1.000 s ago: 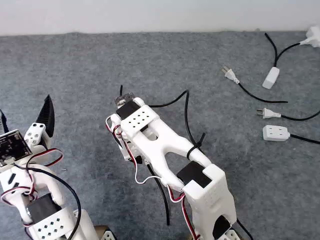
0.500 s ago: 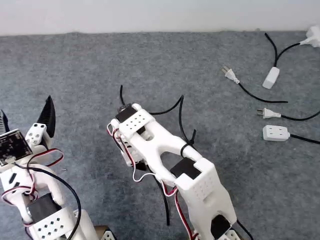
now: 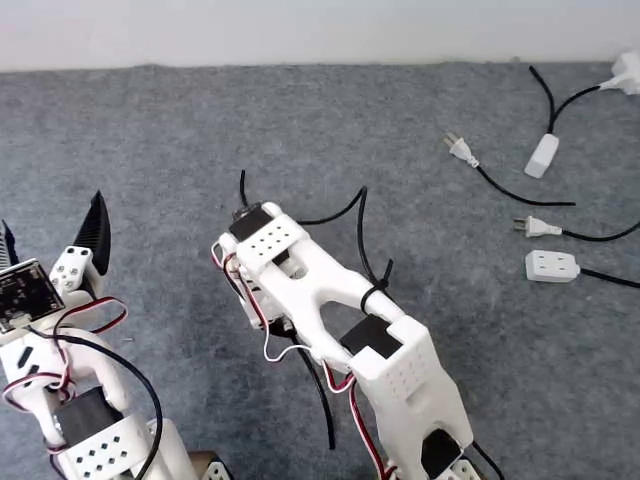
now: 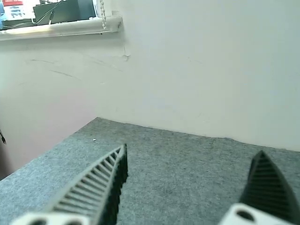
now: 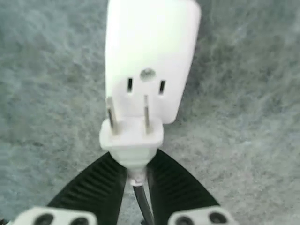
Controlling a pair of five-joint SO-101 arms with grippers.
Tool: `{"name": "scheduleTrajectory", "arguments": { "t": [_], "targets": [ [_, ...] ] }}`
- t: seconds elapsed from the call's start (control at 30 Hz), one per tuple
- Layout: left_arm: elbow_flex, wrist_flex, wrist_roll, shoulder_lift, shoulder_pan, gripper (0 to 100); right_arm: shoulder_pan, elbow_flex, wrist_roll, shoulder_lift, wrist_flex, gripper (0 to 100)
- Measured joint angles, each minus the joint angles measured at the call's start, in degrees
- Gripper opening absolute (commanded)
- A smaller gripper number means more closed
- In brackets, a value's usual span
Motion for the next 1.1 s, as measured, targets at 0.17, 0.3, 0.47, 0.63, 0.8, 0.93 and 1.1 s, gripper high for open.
{"name": "scheduleTrajectory", "arguments": {
  "t": [0.17,0.3,0.47,0.63,0.8,0.93,1.1],
  "targets": [
    [0.0,0.0,0.0,0.0,0.0,40,0.0,-6.6,0.0,0.0,5.8,0.8],
    [0.0,0.0,0.0,0.0,0.1,40,0.0,-10.2,1.3,0.0,6.7,0.8],
    [0.0,0.0,0.0,0.0,0.0,40,0.0,-10.5,1.8,0.0,6.8,0.8],
    [0.0,0.0,0.0,0.0,0.1,40,2.1,-10.5,2.0,-1.6,6.8,0.8],
    [0.0,0.0,0.0,0.0,0.1,40,4.8,-10.5,4.2,-7.6,6.8,0.8],
    [0.0,0.0,0.0,0.0,1.5,40,5.8,-10.5,12.4,-10.9,6.8,0.8],
    [1.1,0.0,0.0,0.0,3.0,40,6.0,-10.5,22.8,-13.0,6.8,0.8]
  ]
}}
